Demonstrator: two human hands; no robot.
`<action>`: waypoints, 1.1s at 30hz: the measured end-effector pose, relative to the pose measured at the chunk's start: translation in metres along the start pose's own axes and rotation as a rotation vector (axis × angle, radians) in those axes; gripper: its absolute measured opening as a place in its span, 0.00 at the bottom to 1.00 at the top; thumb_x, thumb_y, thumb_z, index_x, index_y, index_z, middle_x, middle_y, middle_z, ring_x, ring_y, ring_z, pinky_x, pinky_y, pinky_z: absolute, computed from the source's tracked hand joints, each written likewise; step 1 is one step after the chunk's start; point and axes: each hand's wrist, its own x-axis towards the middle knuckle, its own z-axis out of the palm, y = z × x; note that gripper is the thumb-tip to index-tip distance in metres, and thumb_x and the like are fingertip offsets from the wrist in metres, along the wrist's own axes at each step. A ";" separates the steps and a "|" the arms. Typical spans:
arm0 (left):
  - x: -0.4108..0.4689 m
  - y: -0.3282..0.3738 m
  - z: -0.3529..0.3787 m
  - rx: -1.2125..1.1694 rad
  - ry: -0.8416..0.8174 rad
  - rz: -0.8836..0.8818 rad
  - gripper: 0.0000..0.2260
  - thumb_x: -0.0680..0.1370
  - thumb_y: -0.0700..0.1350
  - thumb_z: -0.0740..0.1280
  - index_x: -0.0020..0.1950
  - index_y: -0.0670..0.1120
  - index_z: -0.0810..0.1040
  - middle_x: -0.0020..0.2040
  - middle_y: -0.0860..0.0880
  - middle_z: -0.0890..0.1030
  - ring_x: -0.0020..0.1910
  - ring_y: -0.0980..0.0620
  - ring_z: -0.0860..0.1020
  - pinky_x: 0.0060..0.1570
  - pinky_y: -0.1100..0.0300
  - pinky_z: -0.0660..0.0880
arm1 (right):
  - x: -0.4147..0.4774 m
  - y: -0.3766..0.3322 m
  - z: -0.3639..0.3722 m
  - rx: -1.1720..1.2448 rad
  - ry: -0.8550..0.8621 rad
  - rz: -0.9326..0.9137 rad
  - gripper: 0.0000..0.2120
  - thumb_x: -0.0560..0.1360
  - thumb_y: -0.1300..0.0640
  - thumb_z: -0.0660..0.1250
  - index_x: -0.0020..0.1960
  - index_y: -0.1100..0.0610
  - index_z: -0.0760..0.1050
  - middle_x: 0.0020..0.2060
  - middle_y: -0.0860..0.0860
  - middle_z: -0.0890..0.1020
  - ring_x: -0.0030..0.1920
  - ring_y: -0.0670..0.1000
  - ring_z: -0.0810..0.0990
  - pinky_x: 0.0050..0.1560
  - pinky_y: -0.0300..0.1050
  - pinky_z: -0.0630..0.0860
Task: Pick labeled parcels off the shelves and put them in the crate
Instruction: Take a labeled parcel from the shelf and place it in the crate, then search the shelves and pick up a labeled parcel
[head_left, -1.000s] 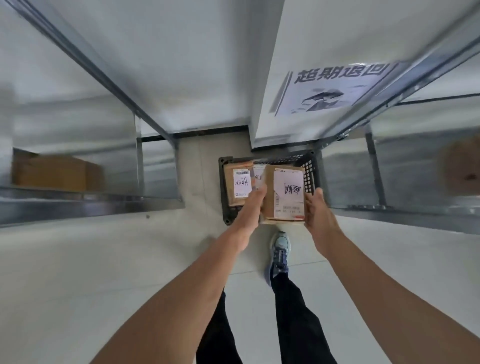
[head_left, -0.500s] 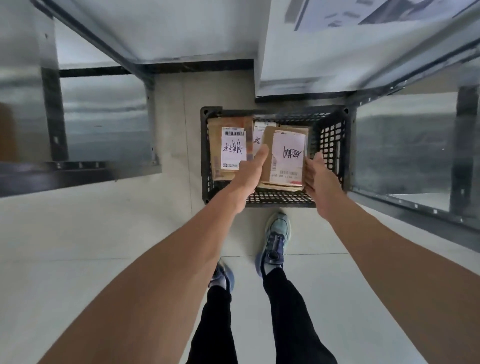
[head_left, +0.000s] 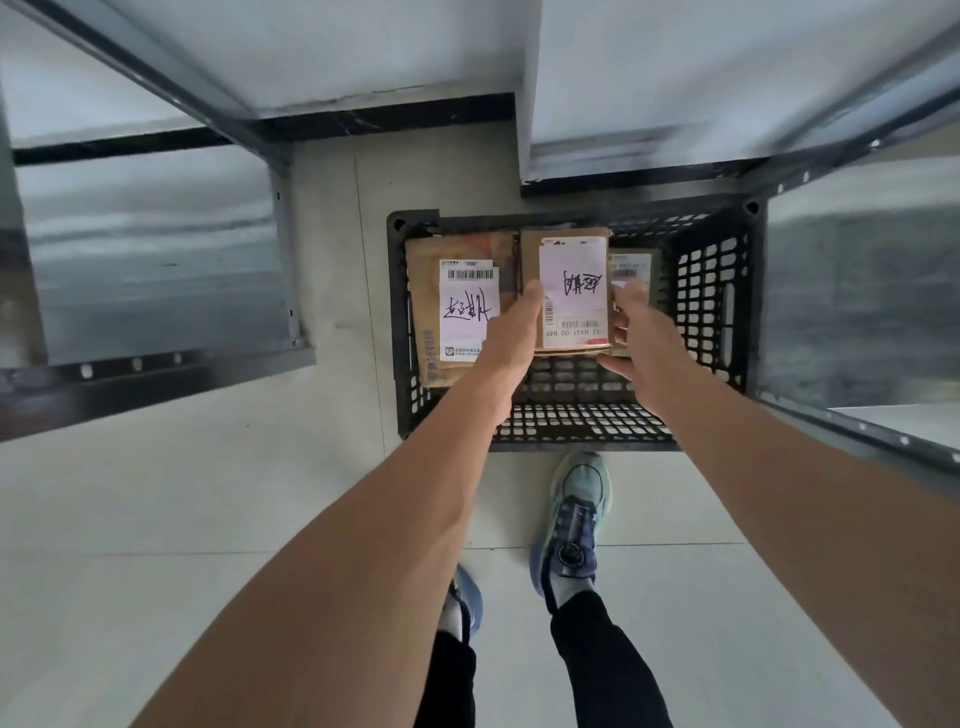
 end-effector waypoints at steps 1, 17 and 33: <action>0.004 0.000 0.000 0.003 0.002 0.014 0.22 0.86 0.59 0.53 0.73 0.50 0.71 0.64 0.51 0.75 0.61 0.51 0.74 0.71 0.51 0.66 | 0.003 -0.001 0.003 0.014 -0.007 -0.004 0.19 0.85 0.39 0.51 0.58 0.45 0.78 0.54 0.49 0.85 0.58 0.50 0.82 0.67 0.55 0.76; -0.009 0.007 -0.013 -0.014 -0.020 -0.020 0.29 0.84 0.66 0.49 0.79 0.51 0.66 0.79 0.47 0.67 0.77 0.46 0.66 0.71 0.46 0.62 | -0.022 -0.024 0.004 0.029 -0.129 0.029 0.29 0.84 0.35 0.48 0.77 0.48 0.67 0.77 0.51 0.70 0.79 0.55 0.63 0.79 0.59 0.56; -0.291 0.119 -0.096 -0.362 0.151 0.292 0.33 0.82 0.69 0.48 0.82 0.52 0.59 0.82 0.47 0.62 0.72 0.50 0.70 0.61 0.56 0.68 | -0.313 -0.193 0.051 -0.124 -0.266 -0.433 0.31 0.81 0.29 0.48 0.82 0.37 0.52 0.83 0.43 0.54 0.82 0.55 0.55 0.78 0.63 0.48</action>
